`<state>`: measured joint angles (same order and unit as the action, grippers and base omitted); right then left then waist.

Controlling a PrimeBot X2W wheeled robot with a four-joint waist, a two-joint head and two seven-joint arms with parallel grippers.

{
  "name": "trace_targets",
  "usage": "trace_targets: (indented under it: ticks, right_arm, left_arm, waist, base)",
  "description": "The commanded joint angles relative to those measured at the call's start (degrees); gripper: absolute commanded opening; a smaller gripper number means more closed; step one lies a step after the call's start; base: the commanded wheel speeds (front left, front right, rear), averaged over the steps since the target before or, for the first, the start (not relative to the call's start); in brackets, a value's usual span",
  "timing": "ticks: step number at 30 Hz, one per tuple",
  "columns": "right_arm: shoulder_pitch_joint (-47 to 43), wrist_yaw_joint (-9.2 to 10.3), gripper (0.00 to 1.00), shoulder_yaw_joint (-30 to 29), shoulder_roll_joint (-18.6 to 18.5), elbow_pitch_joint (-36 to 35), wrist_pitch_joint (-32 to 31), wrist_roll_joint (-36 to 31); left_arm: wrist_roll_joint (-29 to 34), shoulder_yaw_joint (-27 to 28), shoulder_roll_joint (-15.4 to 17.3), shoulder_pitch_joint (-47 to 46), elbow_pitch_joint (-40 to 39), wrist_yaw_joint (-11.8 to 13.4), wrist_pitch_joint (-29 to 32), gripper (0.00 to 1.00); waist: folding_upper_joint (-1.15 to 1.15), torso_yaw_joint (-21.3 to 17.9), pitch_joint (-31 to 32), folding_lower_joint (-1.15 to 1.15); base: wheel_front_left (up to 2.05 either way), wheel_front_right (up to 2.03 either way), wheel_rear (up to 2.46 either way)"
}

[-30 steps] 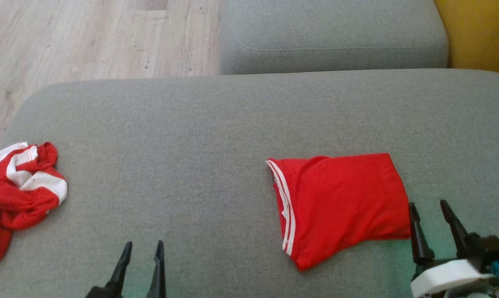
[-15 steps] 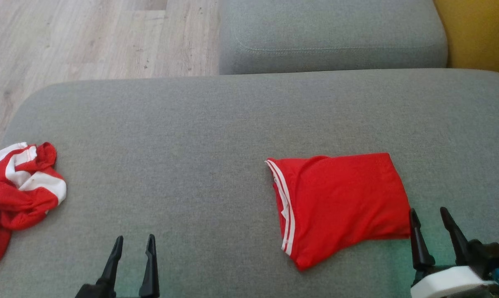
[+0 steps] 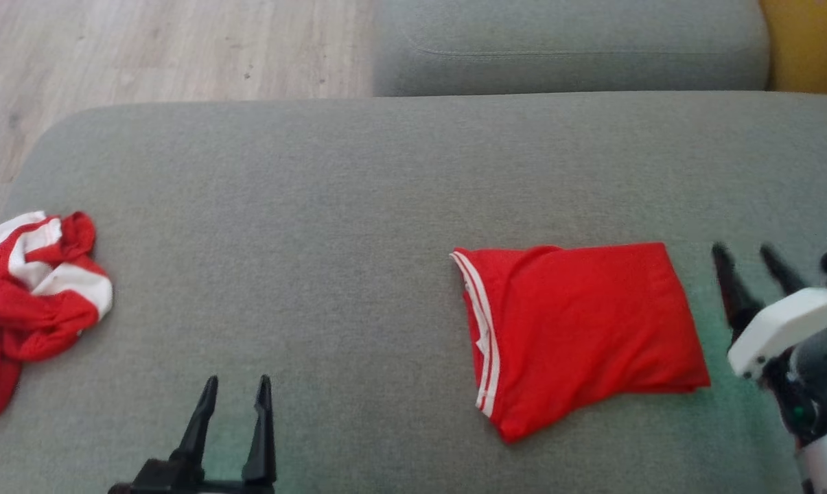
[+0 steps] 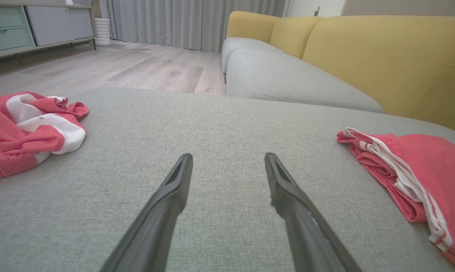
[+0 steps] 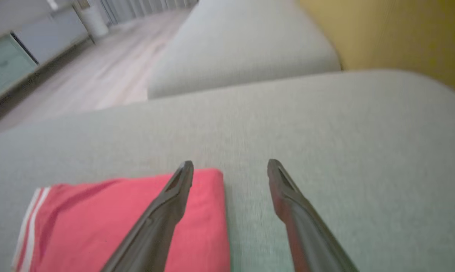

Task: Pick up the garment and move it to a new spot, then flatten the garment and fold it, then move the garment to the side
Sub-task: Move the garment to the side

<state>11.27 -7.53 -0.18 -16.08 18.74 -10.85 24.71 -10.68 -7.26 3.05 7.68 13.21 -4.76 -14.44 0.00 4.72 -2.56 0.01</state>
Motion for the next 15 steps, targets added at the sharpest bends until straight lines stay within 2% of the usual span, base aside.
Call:
trace_targets:
  ticks: [1, 6, 13, 14, 15]
  right_arm:
    - [0.9, 0.04, 1.00, 1.0, -0.8, -0.8, -1.0, 0.3]
    - [2.3, 0.04, 1.00, 2.1, 0.8, 5.6, -8.5, 1.6]
    - [5.3, 0.04, 1.00, 2.6, 2.6, 15.6, -10.8, 2.0]
    - [5.8, 0.04, 0.73, 2.7, 3.1, 16.3, -10.9, 2.9]
    - [6.4, 0.04, 0.00, 2.6, 3.3, 16.8, -10.7, 3.6]
  left_arm:
    - [0.0, 1.5, -0.2, -2.6, -1.4, -0.2, -0.6, 1.00]
    - [-0.2, 0.7, -0.2, -3.7, -1.4, 0.0, -0.6, 1.00]
    - [0.0, 0.1, -0.2, -5.0, -1.0, -0.1, -0.6, 1.00]
    - [0.0, 0.1, -0.2, -5.2, -1.0, -0.1, -0.6, 1.00]
    - [0.0, 0.1, -0.2, -5.3, -1.0, -0.2, -0.6, 1.00]
  waist:
    - [0.00, 0.5, -0.2, -0.01]
    - [0.00, 2.2, -1.2, -0.01]
    - [0.00, 3.7, -2.6, -0.01]
    - [0.00, 3.7, -2.7, -0.01]
    - [0.00, 3.6, -2.9, -0.01]
  base:
    - [0.00, 0.00, 0.00]
    - [0.00, 0.00, 0.00]
    - [0.00, 0.00, 0.00]
    - [0.00, 0.00, 0.00]
    - [0.00, 0.00, 0.00]
